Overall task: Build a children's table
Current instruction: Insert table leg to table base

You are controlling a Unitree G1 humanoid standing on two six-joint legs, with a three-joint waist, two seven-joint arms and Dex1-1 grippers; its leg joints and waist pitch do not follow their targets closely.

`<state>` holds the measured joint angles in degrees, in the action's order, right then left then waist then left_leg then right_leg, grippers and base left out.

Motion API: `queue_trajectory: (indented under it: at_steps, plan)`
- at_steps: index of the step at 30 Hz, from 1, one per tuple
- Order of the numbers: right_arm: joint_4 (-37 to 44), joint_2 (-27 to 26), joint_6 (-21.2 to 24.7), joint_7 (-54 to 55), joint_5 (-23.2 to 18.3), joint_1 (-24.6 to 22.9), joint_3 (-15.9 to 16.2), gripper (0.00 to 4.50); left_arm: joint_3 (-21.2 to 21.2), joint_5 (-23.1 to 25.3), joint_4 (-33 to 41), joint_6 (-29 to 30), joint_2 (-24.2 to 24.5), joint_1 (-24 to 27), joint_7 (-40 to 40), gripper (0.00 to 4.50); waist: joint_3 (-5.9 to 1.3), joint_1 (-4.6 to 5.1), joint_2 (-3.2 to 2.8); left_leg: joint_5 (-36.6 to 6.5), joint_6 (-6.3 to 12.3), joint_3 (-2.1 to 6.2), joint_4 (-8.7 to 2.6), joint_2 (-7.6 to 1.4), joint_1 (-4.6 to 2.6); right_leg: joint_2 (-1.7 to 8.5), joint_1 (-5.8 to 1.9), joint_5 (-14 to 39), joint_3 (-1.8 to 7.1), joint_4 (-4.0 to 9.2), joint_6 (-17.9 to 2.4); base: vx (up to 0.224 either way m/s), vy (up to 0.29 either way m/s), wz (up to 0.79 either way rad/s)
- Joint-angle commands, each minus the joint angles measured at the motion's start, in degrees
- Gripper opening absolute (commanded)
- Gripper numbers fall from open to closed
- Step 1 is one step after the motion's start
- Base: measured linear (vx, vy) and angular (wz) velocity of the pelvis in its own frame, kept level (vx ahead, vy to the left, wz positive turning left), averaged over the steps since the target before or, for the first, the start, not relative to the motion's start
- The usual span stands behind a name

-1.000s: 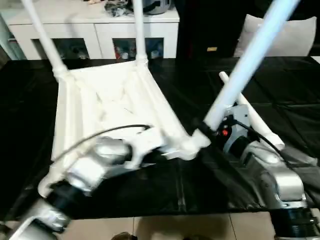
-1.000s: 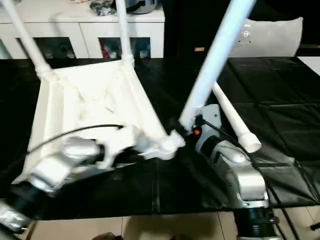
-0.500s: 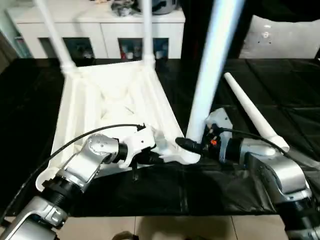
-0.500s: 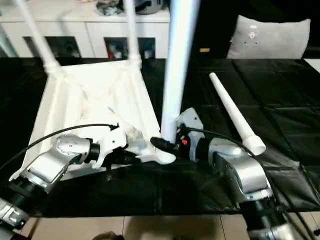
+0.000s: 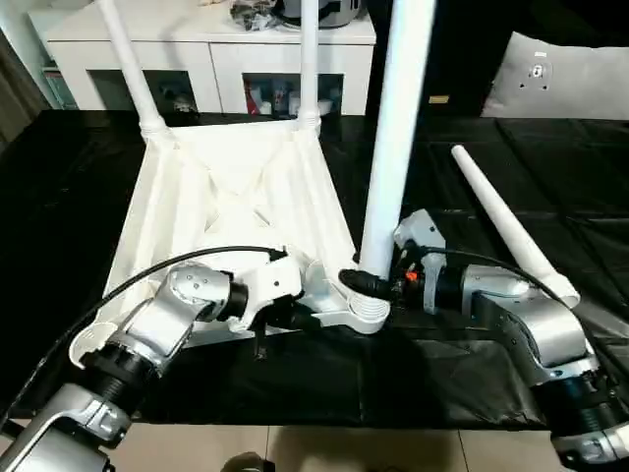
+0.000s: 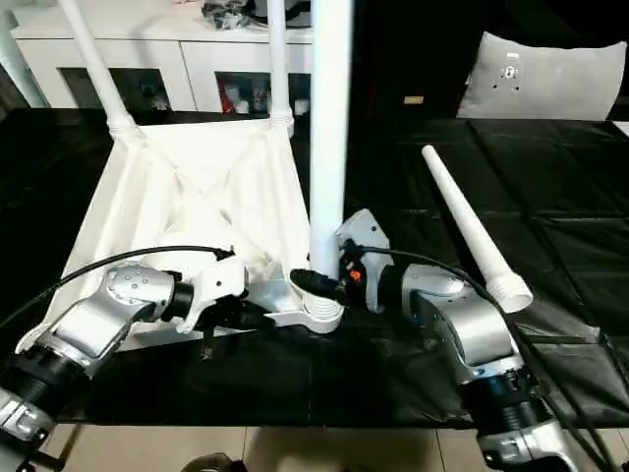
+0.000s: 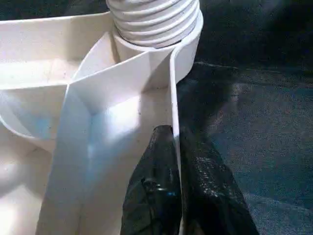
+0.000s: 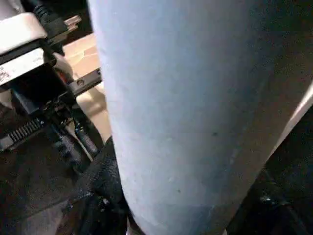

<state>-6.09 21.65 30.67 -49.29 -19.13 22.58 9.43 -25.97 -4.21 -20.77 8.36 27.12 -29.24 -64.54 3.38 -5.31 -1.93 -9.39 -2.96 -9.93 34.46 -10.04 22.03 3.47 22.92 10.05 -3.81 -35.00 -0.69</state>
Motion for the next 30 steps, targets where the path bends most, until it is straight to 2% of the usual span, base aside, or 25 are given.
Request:
queue_trajectory:
  at_steps: [1, 5, 10, 11, 13, 17, 19, 20, 23, 24, 25, 30]
  plan:
    - [-1.2, -0.29, 0.14, -0.73, -1.09, 0.23, -0.17, 1.92, -0.26, 1.18, -0.35, -1.53, -0.78, -1.13, -0.36, 0.0, -3.92, 0.11, 0.19, -16.35, 0.2, 1.16, -4.16, -2.94, -1.42, 4.89, -2.33, 20.5, 2.91, 5.03, -9.59, 0.0, 0.0, 0.0]
    - [-2.52, -0.62, -0.8, -0.67, -1.37, -0.12, -0.85, 1.92, -0.07, 1.38, -0.63, -1.76, -0.98, -1.16, 0.03, 0.0, -3.85, 0.03, 0.18, -17.23, -0.1, 1.24, -4.22, -2.97, -1.52, 5.01, -2.23, 23.0, 2.9, 5.29, -8.83, 0.0, 0.0, 0.0]
    - [-5.41, -2.73, -2.69, -0.46, -3.41, -1.96, -4.29, 1.92, 0.73, 1.58, -1.89, -2.75, -1.75, -1.33, 0.7, 0.0, -3.91, 0.04, 0.19, -17.3, 0.14, 1.26, -4.21, -2.93, -1.38, 5.09, -2.27, 22.81, 2.84, 5.37, -8.89, 0.0, 0.0, 0.0]
    - [-6.13, -3.57, -3.42, -0.39, -4.4, -2.73, -5.36, 1.92, 0.91, 1.73, -2.17, -2.89, -1.98, -1.37, 0.68, 0.0, -3.85, -0.05, -0.4, -17.65, 0.21, 1.32, -4.2, -2.9, -1.45, 5.15, -2.14, 23.47, 2.85, 5.48, -8.81, 0.0, 0.0, 0.0]
    - [-6.74, -4.38, -4.19, -0.32, -5.35, -3.52, -6.35, 1.92, 1.01, 1.82, -2.32, -2.93, -2.16, -1.4, 0.67, 0.0, -3.86, 0.06, 0.03, -18.1, 0.23, 1.32, -4.23, -2.88, -1.42, 5.09, -2.23, 23.95, 2.73, 5.62, -8.68, 0.0, 0.0, 0.0]
    - [-8.61, -6.03, -6.71, 0.4, -6.21, -6.35, -7.87, 1.92, 1.05, 1.76, -2.43, -2.84, -2.47, -1.4, 0.73, 0.0, -3.89, 0.07, -0.38, -19.04, 0.23, 1.43, -4.29, -2.87, -1.48, 5.18, -2.08, 26.24, 2.66, 5.88, -7.92, 0.0, 0.0, 0.0]
    - [-9.45, -6.36, -8.69, 0.13, -5.62, -7.96, -7.88, 1.92, 1.03, 1.79, -2.49, -2.84, -2.59, -1.43, 0.74, 0.0, -3.95, 0.13, -0.51, -19.35, 0.22, 1.52, -4.43, -2.96, -1.4, 5.12, -2.09, 25.93, 2.63, 5.81, -7.93, 0.0, 0.0, 0.0]
    - [-9.68, -6.41, -9.5, 0.26, -5.12, -8.37, -7.86, 1.92, 1.04, 1.82, -2.55, -2.88, -2.64, -1.44, 0.72, 0.0, -3.9, 0.1, -0.6, -20.11, 0.23, 1.48, -4.41, -2.95, -1.63, 5.07, -1.86, 26.14, 2.64, 5.95, -7.98, 0.0, 0.0, 0.0]
    - [-9.85, -5.81, -11.85, 1.12, -2.82, -9.05, -6.97, 1.92, 1.06, 1.9, -2.73, -3.0, -2.72, -1.47, 0.66, 0.0, -3.95, 0.12, -0.78, -20.01, 0.21, 1.6, -4.52, -2.95, -1.43, 5.13, -2.08, 25.98, 2.6, 5.78, -8.1, 0.0, 0.0, 0.0]
    - [-10.04, -5.03, -13.9, 1.67, -0.58, -9.35, -5.89, 1.92, 1.14, 2.02, -2.9, -3.14, -2.79, -1.48, 0.52, 0.0, -3.85, 0.21, -0.67, -20.68, 0.0, 1.52, -4.46, -2.87, -1.5, 5.14, -1.95, 27.18, 2.57, 5.99, -7.64, 0.0, 0.0, 0.0]
    - [-10.17, -3.75, -16.37, 2.16, 2.53, -9.65, -4.26, 1.92, 1.27, 2.23, -3.11, -3.36, -2.9, -1.44, 0.28, 0.0, -3.83, 0.19, -0.84, -20.79, -0.01, 1.56, -4.48, -2.84, -1.55, 5.14, -1.93, 27.67, 2.56, 6.02, -7.53, 0.0, 0.0, 0.0]
    - [-10.52, -1.17, -18.81, 1.53, 7.03, -9.37, -1.22, 1.92, 1.08, 2.59, -2.86, -3.54, -2.72, -1.08, -0.24, 0.0, -3.59, 0.44, -0.76, -22.88, 0.09, 1.71, -4.51, -2.79, -1.86, 5.14, -1.66, 32.27, 2.47, 6.63, -5.92, 0.0, 0.0, 0.0]
